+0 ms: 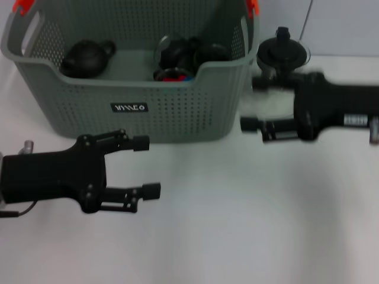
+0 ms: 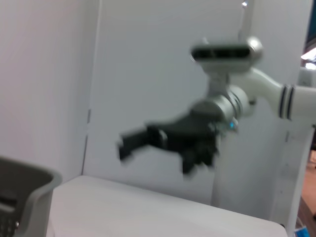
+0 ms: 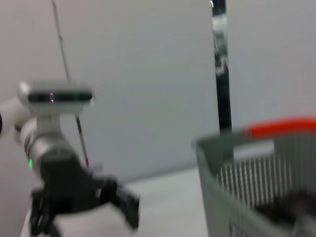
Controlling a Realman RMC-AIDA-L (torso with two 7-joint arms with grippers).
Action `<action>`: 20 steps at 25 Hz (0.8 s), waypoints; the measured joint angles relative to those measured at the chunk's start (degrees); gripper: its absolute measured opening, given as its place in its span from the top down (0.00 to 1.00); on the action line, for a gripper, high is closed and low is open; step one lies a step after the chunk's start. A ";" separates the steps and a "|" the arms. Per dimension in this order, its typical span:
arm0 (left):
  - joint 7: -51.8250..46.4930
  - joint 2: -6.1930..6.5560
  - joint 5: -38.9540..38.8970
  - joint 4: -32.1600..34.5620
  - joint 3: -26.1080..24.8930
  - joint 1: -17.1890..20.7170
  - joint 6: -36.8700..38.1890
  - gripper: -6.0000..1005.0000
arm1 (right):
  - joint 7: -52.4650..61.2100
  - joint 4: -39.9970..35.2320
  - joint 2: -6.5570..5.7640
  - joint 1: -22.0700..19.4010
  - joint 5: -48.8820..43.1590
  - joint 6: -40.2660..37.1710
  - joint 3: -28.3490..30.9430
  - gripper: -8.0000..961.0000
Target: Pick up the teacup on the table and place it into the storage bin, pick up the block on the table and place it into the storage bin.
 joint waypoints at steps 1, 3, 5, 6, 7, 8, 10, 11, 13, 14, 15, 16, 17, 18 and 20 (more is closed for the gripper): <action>0.11 0.07 0.35 -1.14 0.01 -0.08 -0.88 0.09 | -1.75 2.97 -0.26 -0.12 -1.01 -0.12 0.18 0.02; 0.46 0.16 1.76 -3.47 0.22 -0.40 -3.24 0.09 | -4.80 8.31 -0.61 0.20 -3.19 -0.08 0.44 0.02; 0.68 0.24 3.84 -5.63 0.54 -0.92 -6.35 0.09 | -7.29 12.77 -0.79 0.82 -5.70 0.84 0.50 0.02; 0.82 0.32 4.91 -6.71 0.61 -1.26 -8.12 0.09 | -8.32 14.71 -0.81 1.23 -6.86 1.78 0.50 0.02; 1.21 0.41 6.25 -8.40 0.69 -1.74 -10.27 0.09 | -9.13 16.09 -0.78 1.63 -7.80 2.77 0.50 0.02; 1.58 0.47 6.95 -9.34 0.71 -2.10 -11.44 0.09 | -9.85 17.63 -0.71 2.19 -8.57 3.91 0.50 0.02; 2.20 0.51 7.51 -10.45 0.74 -2.46 -12.46 0.09 | -10.77 19.90 -0.54 3.35 -9.80 6.03 0.38 0.02; 2.86 0.54 7.88 -11.30 0.78 -2.73 -13.38 0.09 | -10.92 20.66 -0.43 3.94 -10.45 6.88 0.29 0.02; 3.81 0.55 8.13 -12.60 1.16 -3.02 -15.01 0.10 | -11.03 21.87 -0.14 4.98 -11.69 8.04 0.18 0.02; 3.89 0.56 8.16 -12.77 1.28 -3.05 -15.28 0.10 | -11.03 22.22 0.03 5.40 -12.33 8.38 0.16 0.02; 3.95 0.56 8.32 -13.00 1.42 -3.11 -15.46 0.10 | -11.02 22.44 0.18 5.65 -12.90 8.70 0.14 0.02; 3.98 0.56 8.48 -13.13 1.43 -3.12 -15.47 0.10 | -10.98 22.52 0.27 5.82 -13.36 9.08 0.13 0.02; 4.00 0.57 8.67 -13.30 1.44 -3.12 -15.49 0.10 | -10.94 22.55 0.33 5.93 -13.56 9.29 0.09 0.02; 4.02 0.57 8.84 -13.41 1.43 -3.13 -15.51 0.10 | -10.89 22.57 0.37 6.01 -13.72 9.57 0.04 0.02; 4.06 0.55 9.05 -13.54 1.44 -3.09 -15.53 0.10 | -10.89 22.59 0.37 6.09 -13.81 9.66 0.06 0.02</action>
